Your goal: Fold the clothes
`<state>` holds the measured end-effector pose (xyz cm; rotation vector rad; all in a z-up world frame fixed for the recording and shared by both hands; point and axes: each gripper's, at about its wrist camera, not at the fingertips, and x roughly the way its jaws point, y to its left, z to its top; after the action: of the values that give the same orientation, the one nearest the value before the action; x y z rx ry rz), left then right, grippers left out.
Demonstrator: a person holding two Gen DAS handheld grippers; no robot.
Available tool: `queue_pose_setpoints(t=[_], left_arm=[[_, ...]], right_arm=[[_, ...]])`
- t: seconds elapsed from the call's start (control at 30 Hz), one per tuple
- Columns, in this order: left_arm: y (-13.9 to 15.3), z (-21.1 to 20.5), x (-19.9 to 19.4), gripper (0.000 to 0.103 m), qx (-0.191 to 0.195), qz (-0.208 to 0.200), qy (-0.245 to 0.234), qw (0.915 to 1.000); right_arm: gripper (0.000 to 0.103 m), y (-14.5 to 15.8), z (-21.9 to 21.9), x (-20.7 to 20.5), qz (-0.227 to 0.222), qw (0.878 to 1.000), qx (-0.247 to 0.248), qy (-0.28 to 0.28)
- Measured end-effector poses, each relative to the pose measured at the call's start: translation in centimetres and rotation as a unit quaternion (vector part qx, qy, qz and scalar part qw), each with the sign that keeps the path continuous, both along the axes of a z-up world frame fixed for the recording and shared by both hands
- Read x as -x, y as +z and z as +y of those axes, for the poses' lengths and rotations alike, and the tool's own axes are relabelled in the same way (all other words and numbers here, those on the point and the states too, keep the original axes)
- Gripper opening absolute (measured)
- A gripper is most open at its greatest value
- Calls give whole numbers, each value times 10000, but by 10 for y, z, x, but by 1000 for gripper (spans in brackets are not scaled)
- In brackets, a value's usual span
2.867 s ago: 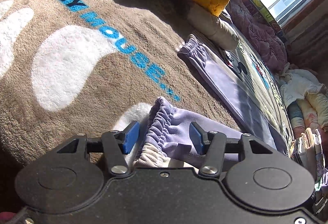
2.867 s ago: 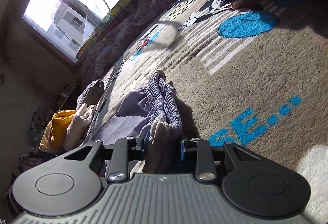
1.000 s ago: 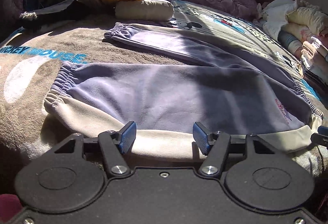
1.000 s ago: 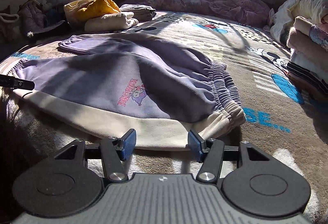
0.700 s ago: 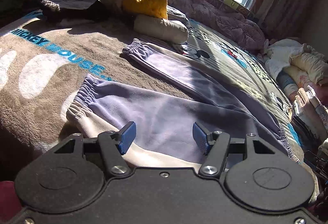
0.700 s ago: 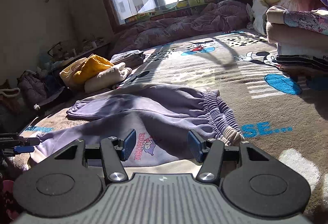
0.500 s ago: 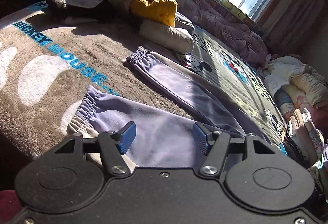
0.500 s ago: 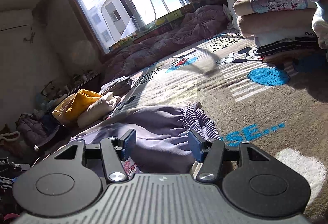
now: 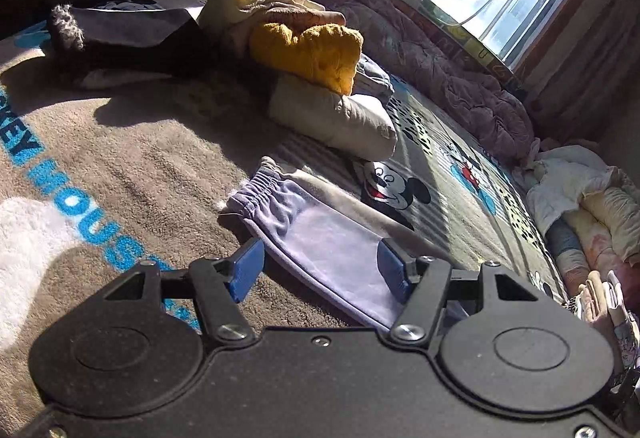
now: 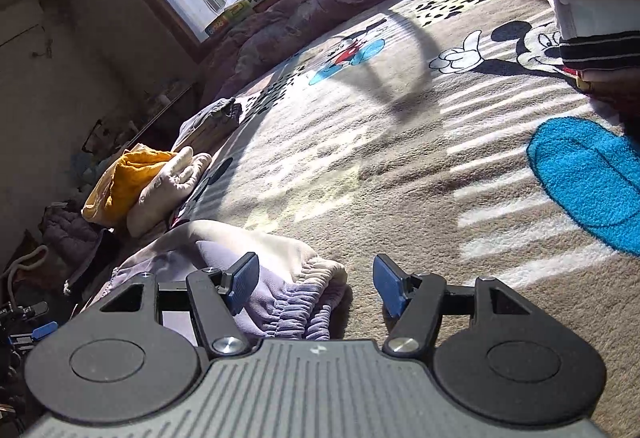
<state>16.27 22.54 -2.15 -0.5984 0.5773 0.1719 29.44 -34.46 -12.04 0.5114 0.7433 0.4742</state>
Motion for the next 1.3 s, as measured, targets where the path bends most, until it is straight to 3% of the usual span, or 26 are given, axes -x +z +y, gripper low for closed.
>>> queue_pose_setpoints(t=[0.13,0.2,0.23,0.4,0.57,0.63,0.67,0.73,1.0,1.1,1.13,1.17,1.23,1.3], left_arm=[[-16,16,-53,64,-220,254,-33,9994],[-31,23,-75,64,-296,511,57,9982],[-38,26,-83,64,-369,636,132,9972],[-58,32,-94,67,-686,926,266,9930],[-61,35,-92,70,-548,851,198,9947],[-61,36,-91,70,-457,826,215,9953],[-62,35,-91,71,-493,838,200,9951],[-60,32,-92,71,-604,861,149,9943],[-61,29,-98,70,-678,830,38,9942],[-62,24,-100,61,-891,887,-6,9921],[-63,22,-102,52,-948,896,-27,9914],[-63,20,-102,38,-1014,884,-86,9909],[-59,15,-100,21,-1051,691,-171,9919],[-48,14,-96,21,-1049,427,-132,9935]], right_arm=[[55,-12,-1,-10,102,9995,-173,248],[38,-15,-2,-12,130,9989,-286,356],[36,-17,-2,-13,143,9985,-357,400],[24,-9,4,-9,-63,9992,-124,380],[20,30,-4,12,-877,9955,268,-252],[20,38,2,16,-1128,9885,882,-482],[20,37,8,13,-1133,9848,1211,-525],[20,23,13,2,-778,9858,1411,-467],[32,4,-3,-5,-366,9932,843,-713],[24,1,1,-5,-390,9948,746,-574],[23,2,4,-5,-447,9949,752,-505],[22,3,8,-4,-504,9949,758,-436],[20,6,12,-2,-599,9931,879,-502],[19,12,8,2,-729,9898,937,-786]])
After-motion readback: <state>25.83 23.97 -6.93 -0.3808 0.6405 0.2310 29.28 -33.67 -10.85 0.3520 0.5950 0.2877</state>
